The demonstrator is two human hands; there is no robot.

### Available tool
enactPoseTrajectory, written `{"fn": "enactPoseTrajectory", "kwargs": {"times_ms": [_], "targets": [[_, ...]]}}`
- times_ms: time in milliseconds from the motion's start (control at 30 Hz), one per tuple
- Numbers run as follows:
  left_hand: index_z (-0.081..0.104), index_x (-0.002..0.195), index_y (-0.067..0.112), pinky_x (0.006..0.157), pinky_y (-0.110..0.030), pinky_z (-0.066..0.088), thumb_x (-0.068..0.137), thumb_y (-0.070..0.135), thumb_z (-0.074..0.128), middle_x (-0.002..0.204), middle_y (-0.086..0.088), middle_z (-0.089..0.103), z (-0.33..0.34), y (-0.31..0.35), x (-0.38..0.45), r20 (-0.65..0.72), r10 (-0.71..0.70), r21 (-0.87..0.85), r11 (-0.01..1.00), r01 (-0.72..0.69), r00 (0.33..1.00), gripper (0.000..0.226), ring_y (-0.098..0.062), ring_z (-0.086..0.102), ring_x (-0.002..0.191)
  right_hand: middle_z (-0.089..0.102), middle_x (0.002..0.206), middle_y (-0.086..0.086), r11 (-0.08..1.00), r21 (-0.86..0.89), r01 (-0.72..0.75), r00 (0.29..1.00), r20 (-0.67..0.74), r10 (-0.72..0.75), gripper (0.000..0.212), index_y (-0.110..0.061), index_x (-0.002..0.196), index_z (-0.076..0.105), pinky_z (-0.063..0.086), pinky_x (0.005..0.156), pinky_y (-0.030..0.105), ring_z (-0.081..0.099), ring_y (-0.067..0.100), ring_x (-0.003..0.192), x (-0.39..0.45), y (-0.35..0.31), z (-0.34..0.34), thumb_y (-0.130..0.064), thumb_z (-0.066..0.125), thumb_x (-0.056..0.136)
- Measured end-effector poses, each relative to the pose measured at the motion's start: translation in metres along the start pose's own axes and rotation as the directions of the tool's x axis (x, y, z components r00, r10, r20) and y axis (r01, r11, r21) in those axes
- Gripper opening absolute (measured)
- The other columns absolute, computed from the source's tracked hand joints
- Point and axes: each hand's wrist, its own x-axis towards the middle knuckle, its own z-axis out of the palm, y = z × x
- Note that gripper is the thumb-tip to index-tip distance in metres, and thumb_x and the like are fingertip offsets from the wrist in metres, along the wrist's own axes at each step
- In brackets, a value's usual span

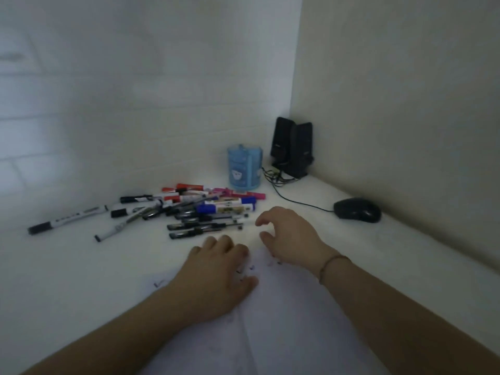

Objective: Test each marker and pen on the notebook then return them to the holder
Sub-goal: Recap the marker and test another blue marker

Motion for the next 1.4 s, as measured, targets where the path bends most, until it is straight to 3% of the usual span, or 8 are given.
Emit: {"fn": "enactPoseTrajectory", "kwargs": {"times_ms": [300,433,767,867,967,1067,1200,1400], "targets": [[0.038,0.128,0.034,0.092,-0.034,0.033,0.088,0.067,0.029,0.116,0.009,0.035,0.005,-0.007,0.003,-0.01,0.146,-0.084,0.986,-0.146,0.989,0.052,-0.013,0.031,0.103,0.053,0.124,-0.007,0.984,-0.123,-0.132,0.991,-0.018,0.131,0.03,-0.032,0.118,0.058,0.044,0.092,0.031,0.046,0.016,0.113,0.045,0.013,0.03,-0.029,0.053,0.089],[0.047,0.103,0.024,0.068,-0.035,0.039,0.091,0.06,0.032,0.098,0.0,0.045,-0.006,0.006,0.001,-0.097,0.221,0.037,0.975,-0.218,0.97,0.041,-0.021,0.044,0.085,0.056,0.114,-0.008,0.985,0.024,-0.17,0.981,-0.095,0.172,0.028,-0.031,0.113,0.06,0.044,0.088,0.029,0.053,0.013,0.103,0.061,0.011,0.018,-0.026,0.058,0.085],[0.019,0.143,0.045,0.08,-0.028,0.041,0.097,0.038,0.048,0.112,0.006,0.038,0.01,-0.032,-0.016,0.062,0.586,-0.222,0.797,-0.561,0.808,0.055,-0.013,0.041,0.097,0.06,0.099,-0.003,0.994,-0.094,-0.054,0.998,0.014,0.056,0.014,-0.028,0.102,0.063,0.046,0.077,0.031,0.054,0.015,0.089,0.094,0.018,0.031,-0.033,0.055,0.092],[0.022,0.136,0.052,0.086,-0.032,0.041,0.093,0.039,0.048,0.112,0.008,0.039,0.014,-0.036,-0.004,0.109,0.532,-0.285,0.826,-0.486,0.84,0.052,-0.016,0.041,0.097,0.058,0.1,0.001,0.999,-0.029,-0.035,0.996,-0.078,0.033,0.014,-0.021,0.103,0.058,0.039,0.074,0.028,0.049,0.015,0.087,0.079,0.019,0.018,-0.028,0.049,0.095],[0.053,0.104,0.037,0.083,-0.028,0.048,0.059,0.069,0.072,0.088,0.009,0.053,0.005,-0.025,0.007,0.298,0.205,-0.527,0.85,-0.018,0.932,0.058,-0.01,0.05,0.076,0.063,0.089,-0.002,0.959,0.275,-0.064,0.983,-0.151,0.108,0.009,-0.021,0.1,0.051,0.043,0.062,0.026,0.059,0.017,0.075,0.046,0.009,-0.01,-0.026,0.044,0.098],[0.038,0.087,0.037,0.06,-0.021,0.043,0.075,0.065,0.062,0.08,0.012,0.047,-0.007,-0.012,-0.001,-0.079,-0.069,-0.522,0.852,0.018,0.994,0.039,-0.004,0.046,0.065,0.066,0.075,-0.004,0.923,0.385,-0.015,0.982,-0.167,0.086,0.003,-0.022,0.095,0.054,0.044,0.053,0.015,0.061,0.005,0.061,0.0,-0.003,-0.038,-0.023,0.051,0.094],[0.036,0.103,0.036,0.074,-0.014,0.038,0.074,0.064,0.058,0.104,0.011,0.039,-0.01,-0.003,-0.002,-0.55,-0.1,-0.294,0.952,-0.08,0.829,0.046,-0.004,0.044,0.088,0.065,0.062,0.005,0.831,0.556,0.014,0.982,-0.165,0.094,0.009,-0.021,0.087,0.061,0.046,0.052,0.017,0.055,0.011,0.048,-0.044,-0.018,-0.049,-0.014,0.057,0.088],[0.053,0.105,0.023,0.061,-0.022,0.038,0.094,0.042,0.039,0.087,0.007,0.057,-0.001,0.001,0.001,-0.454,0.037,-0.296,0.936,-0.19,0.89,0.026,-0.005,0.043,0.074,0.063,0.059,0.011,0.54,0.839,0.066,0.982,-0.152,0.115,0.011,-0.018,0.082,0.061,0.047,0.046,0.026,0.055,0.026,0.048,-0.055,-0.034,-0.034,-0.027,0.068,0.08]]}}
